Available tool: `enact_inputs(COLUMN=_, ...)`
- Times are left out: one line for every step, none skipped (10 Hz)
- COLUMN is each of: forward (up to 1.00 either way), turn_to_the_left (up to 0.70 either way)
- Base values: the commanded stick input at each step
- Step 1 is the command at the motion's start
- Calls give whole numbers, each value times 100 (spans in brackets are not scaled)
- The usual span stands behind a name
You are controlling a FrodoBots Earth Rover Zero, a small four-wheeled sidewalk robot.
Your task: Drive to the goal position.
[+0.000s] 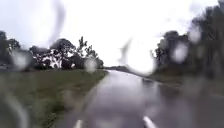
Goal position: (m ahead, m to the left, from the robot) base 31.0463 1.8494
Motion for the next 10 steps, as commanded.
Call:
enact_inputs(forward=85, turn_to_the_left=0)
enact_inputs(forward=85, turn_to_the_left=0)
enact_inputs(forward=85, turn_to_the_left=0)
enact_inputs(forward=85, turn_to_the_left=0)
enact_inputs(forward=85, turn_to_the_left=0)
enact_inputs(forward=85, turn_to_the_left=0)
enact_inputs(forward=85, turn_to_the_left=0)
enact_inputs(forward=85, turn_to_the_left=0)
enact_inputs(forward=85, turn_to_the_left=0)
enact_inputs(forward=85, turn_to_the_left=0)
